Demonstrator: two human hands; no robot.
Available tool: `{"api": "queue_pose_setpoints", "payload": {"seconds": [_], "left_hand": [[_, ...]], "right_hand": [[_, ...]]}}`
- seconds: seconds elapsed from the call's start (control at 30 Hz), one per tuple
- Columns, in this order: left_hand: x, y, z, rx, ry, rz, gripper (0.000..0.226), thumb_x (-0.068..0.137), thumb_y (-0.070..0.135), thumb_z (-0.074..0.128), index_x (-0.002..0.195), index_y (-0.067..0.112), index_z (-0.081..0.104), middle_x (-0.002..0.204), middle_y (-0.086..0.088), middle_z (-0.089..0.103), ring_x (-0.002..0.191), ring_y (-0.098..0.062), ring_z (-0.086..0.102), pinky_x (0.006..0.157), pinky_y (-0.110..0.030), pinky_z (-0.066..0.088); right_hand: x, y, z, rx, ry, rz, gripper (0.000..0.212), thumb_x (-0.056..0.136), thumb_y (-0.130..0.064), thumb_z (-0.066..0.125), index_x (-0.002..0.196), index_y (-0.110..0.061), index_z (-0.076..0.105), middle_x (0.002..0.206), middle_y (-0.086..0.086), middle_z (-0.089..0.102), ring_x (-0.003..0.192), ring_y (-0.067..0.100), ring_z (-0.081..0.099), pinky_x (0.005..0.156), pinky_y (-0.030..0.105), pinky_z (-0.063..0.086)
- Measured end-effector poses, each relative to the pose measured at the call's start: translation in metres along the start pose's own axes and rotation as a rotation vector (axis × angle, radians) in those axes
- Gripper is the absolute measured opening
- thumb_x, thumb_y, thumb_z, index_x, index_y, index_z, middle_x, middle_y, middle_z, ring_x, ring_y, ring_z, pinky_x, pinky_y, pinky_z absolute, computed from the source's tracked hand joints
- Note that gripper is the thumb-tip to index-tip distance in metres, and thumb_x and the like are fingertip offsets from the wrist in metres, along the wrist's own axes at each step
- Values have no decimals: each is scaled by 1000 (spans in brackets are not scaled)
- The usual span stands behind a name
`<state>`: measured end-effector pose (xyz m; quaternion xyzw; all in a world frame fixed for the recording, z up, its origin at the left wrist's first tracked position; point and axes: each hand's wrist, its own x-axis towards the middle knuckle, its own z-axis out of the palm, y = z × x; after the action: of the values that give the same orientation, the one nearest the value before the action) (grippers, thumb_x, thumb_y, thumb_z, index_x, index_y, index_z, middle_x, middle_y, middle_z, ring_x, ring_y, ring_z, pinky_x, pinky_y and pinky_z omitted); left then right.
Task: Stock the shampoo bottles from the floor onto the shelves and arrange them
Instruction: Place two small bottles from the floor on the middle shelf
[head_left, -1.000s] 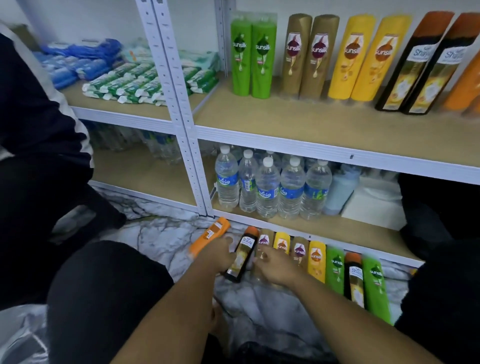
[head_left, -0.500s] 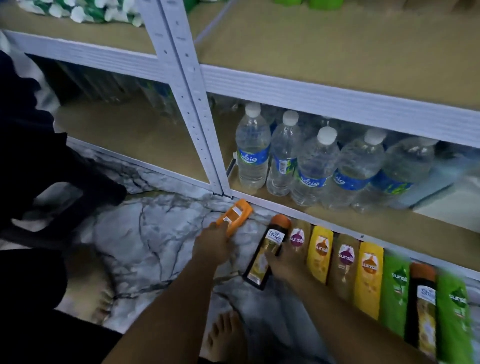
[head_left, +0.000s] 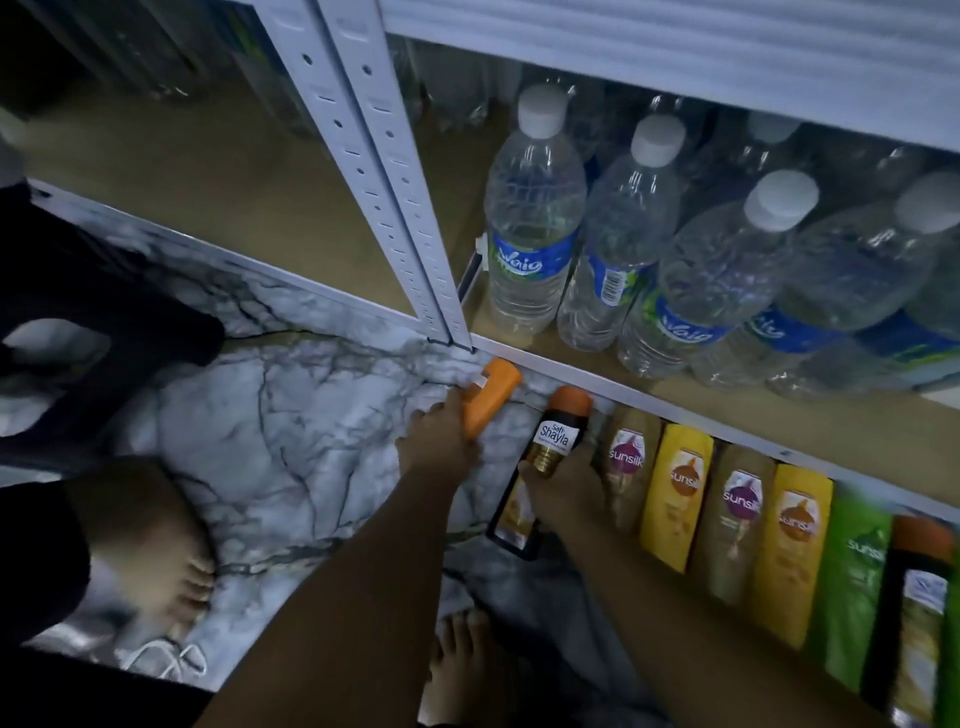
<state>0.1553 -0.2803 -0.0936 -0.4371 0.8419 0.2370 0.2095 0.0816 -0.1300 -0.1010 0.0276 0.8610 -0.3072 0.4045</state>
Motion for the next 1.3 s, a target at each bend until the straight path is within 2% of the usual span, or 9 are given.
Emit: {"api": "queue_pose_setpoints", "payload": {"seconds": [0.17,0.27,0.33,0.43,0.67,0.8,0.93,1.07,1.3], "left_hand": [[2,-12,-1,-257,-144,75,52,76,34,76,126,33,61,93,-3,61,97,-29,64,77,-33,52],[-4,-14,2,-288,-128,48,59,70,52,71,124,47,50,102,-3,67,92,-28,67,79,-42,58],[-5,-10,5,-218,-88,101,61,74,55,70,128,38,46,108,-6,64,99,-32,63,85,-47,56],[-13,4,2,-227,-52,152,53,81,43,74,123,21,50,109,-9,62,97,-31,62,83,-43,53],[-37,17,-19,-489,-10,133,45,84,19,73,125,20,53,113,1,66,100,-19,60,88,-30,46],[-59,22,-27,-658,13,183,54,79,16,72,127,22,49,121,-5,66,114,-27,62,96,-38,50],[-81,17,-15,-825,-25,270,75,75,8,76,142,14,43,120,2,62,112,-16,63,89,-21,53],[-100,13,-6,-858,-67,262,48,75,16,79,109,36,51,109,-2,63,106,-25,64,86,-55,59],[-120,26,-14,-913,27,305,50,70,12,85,111,25,58,104,3,66,100,-19,64,91,-46,55]], "right_hand": [[6,2,-3,66,-21,1,62,82,-29,80,128,-13,41,107,4,65,88,26,63,76,33,49],[7,0,-4,87,-17,14,60,79,-25,82,123,-14,42,103,1,61,85,21,57,74,30,45],[8,0,-6,112,-27,19,60,79,-24,83,122,-13,43,102,1,60,87,22,59,75,32,48],[7,1,-12,173,-48,23,57,77,-21,84,120,-14,47,101,2,65,86,22,63,75,33,51],[-22,-7,-35,218,-24,-221,61,78,-21,83,118,-25,38,112,-5,63,105,19,62,88,38,51],[-47,-9,-50,143,-11,-403,71,77,-20,83,128,-28,33,120,-6,59,105,14,55,90,35,44],[-61,2,-62,99,6,-484,73,73,-21,85,124,-39,35,122,-5,65,112,21,63,95,51,52],[-68,21,-71,115,-73,-550,70,81,-17,80,135,-38,42,129,-8,62,120,12,58,103,48,49],[-87,25,-81,54,-49,-596,64,77,-21,84,134,-30,53,127,-7,64,117,12,58,100,38,48]]}}
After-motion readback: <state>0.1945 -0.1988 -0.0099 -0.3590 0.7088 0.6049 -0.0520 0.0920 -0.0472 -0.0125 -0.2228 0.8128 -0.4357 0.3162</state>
